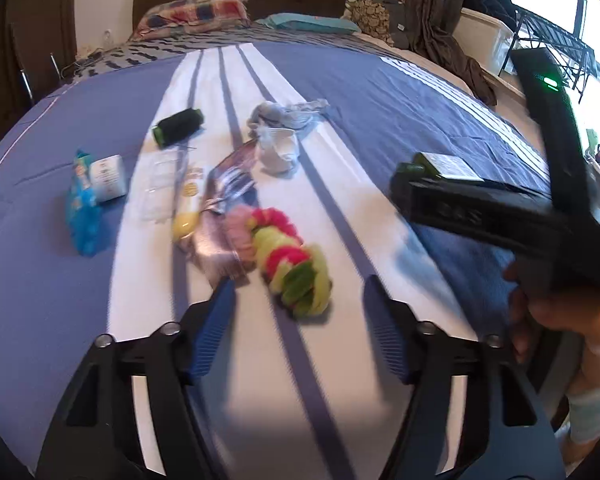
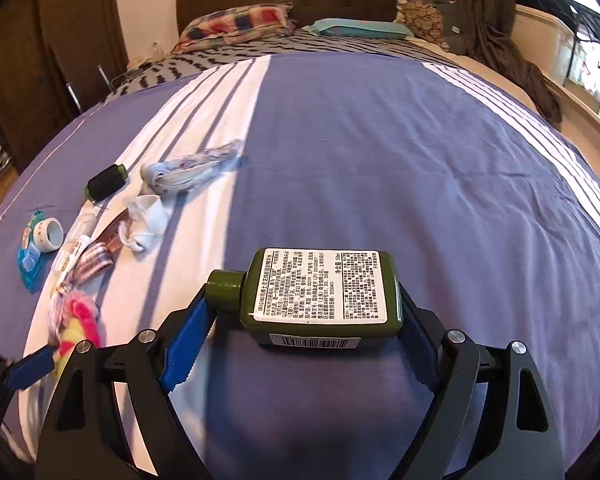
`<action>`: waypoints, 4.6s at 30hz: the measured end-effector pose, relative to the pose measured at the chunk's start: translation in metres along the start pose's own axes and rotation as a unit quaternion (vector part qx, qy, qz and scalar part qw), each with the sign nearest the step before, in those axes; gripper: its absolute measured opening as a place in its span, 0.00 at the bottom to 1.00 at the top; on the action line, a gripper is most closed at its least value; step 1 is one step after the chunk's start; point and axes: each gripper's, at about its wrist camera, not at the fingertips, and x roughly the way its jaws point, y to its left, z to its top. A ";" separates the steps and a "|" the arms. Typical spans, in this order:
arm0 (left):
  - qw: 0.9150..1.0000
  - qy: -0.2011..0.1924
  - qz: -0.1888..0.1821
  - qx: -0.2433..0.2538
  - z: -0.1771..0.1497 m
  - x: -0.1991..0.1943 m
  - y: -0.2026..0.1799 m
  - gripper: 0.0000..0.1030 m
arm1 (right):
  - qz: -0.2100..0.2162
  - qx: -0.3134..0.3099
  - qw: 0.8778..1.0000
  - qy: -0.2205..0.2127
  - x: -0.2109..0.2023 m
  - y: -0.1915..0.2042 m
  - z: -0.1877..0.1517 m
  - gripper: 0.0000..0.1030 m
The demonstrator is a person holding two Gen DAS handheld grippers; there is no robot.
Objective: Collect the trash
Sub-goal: 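Grasp the green bottle with the right tool while the left tool grasps the fuzzy toy, then carry both items over the black bin and open both tools, then grasp the ribbon with the left tool while the right tool grasps the white sock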
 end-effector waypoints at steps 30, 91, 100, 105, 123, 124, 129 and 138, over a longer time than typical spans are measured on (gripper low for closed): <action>0.999 -0.024 -0.021 -0.010 -0.088 -0.079 0.023 0.19 | 0.061 -0.023 0.998 -0.023 -0.096 0.029 -0.106 0.83; 0.976 0.202 -0.024 -0.073 -0.296 -0.018 0.031 0.57 | 0.104 -0.012 0.977 0.186 -0.050 0.042 -0.299 0.94; 0.989 0.136 0.018 -0.058 -0.265 -0.062 0.041 0.79 | 0.088 0.007 0.990 0.113 -0.090 0.018 -0.261 0.94; 0.995 0.071 0.045 -0.052 -0.227 -0.099 0.050 0.87 | 0.076 0.002 0.996 0.048 -0.119 0.011 -0.218 0.95; 0.998 -0.033 0.049 -0.020 -0.078 -0.091 0.050 0.86 | 0.059 -0.005 0.998 -0.026 -0.086 0.027 -0.076 0.95; 0.998 -0.032 0.048 -0.019 -0.071 -0.085 0.049 0.84 | 0.058 -0.008 0.998 -0.026 -0.080 0.029 -0.067 0.95; 0.999 -0.006 0.037 -0.018 -0.045 -0.050 0.053 0.63 | 0.056 -0.023 0.998 -0.021 -0.058 0.043 -0.034 0.95; 0.999 -0.006 0.038 -0.017 -0.017 -0.020 0.057 0.25 | 0.069 -0.035 0.997 0.003 0.000 0.071 0.011 0.89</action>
